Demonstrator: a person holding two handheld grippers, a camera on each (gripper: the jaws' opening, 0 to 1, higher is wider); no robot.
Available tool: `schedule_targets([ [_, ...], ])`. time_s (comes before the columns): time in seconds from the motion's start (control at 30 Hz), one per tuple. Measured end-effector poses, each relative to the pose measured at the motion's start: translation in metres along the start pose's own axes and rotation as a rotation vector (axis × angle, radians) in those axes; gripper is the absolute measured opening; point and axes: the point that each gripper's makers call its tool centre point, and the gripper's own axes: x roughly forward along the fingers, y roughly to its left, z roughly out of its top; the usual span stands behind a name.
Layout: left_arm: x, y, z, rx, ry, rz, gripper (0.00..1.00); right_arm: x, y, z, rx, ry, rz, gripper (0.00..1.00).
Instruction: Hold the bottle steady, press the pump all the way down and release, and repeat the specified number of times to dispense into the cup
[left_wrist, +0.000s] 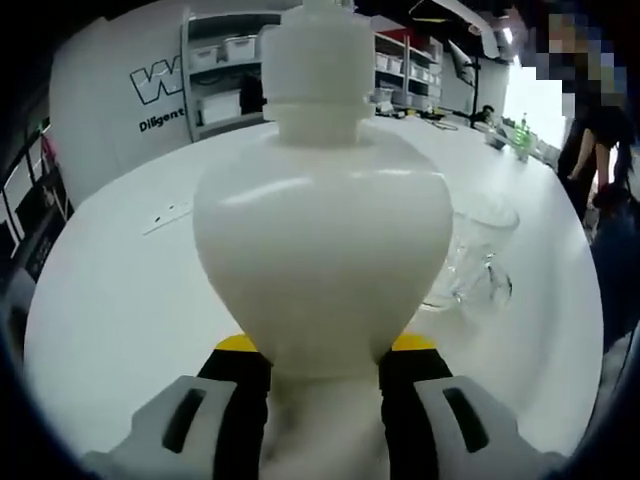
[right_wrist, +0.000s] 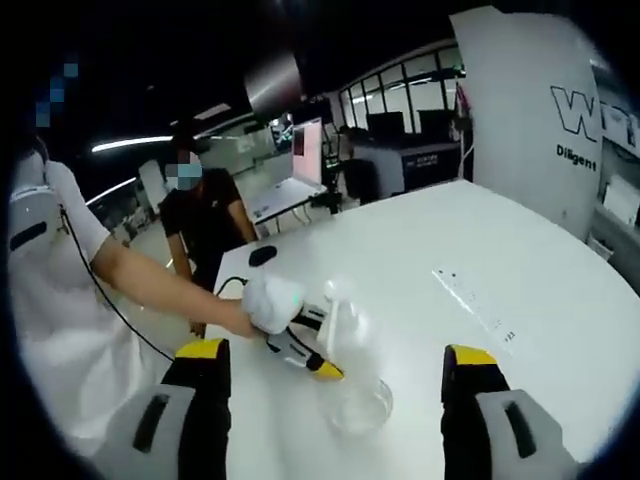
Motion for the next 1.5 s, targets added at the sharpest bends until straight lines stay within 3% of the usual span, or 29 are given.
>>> schedule_targets([
  [0.33,-0.019,0.041,-0.016,-0.054,0.005,0.073,0.41,-0.008,0.000,-0.011,0.008,-0.002,-0.008,0.82],
  [0.63,-0.031,0.059,-0.028,-0.100,0.000,0.111,0.41,-0.006,0.004,-0.022,0.013,0.011,-0.006,0.80],
  [0.67,-0.033,0.062,-0.029,-0.105,-0.002,0.116,0.41,-0.006,0.006,-0.027,0.052,0.014,-0.001,0.80],
  [0.83,-0.042,0.072,-0.037,-0.138,-0.006,0.137,0.41,-0.006,0.010,-0.041,0.063,0.006,0.007,0.78],
  [1.03,-0.056,0.083,-0.047,-0.179,-0.008,0.172,0.40,-0.009,0.017,-0.057,0.031,-0.043,0.006,0.77],
  [1.13,-0.062,0.088,-0.052,-0.193,-0.003,0.183,0.40,-0.011,0.023,-0.054,-0.016,-0.117,0.011,0.77],
  [1.17,-0.064,0.089,-0.053,-0.190,-0.001,0.185,0.40,-0.012,0.030,-0.058,-0.011,-0.106,0.046,0.74],
  [1.23,-0.066,0.090,-0.054,-0.203,0.001,0.191,0.40,-0.014,0.024,-0.060,-0.038,-0.108,0.000,0.82],
  [1.3,-0.068,0.093,-0.057,-0.211,-0.001,0.199,0.40,-0.018,0.028,-0.058,-0.038,-0.142,0.012,0.83],
  [1.33,-0.069,0.094,-0.057,-0.212,-0.001,0.201,0.40,-0.020,0.025,-0.050,-0.065,-0.195,-0.012,0.89],
  [1.37,-0.070,0.094,-0.058,-0.213,-0.001,0.202,0.40,-0.020,0.028,-0.056,-0.022,-0.165,0.007,0.88],
  [1.5,-0.071,0.096,-0.059,-0.220,0.000,0.209,0.40,-0.020,0.028,-0.059,-0.057,-0.155,-0.003,0.87],
])
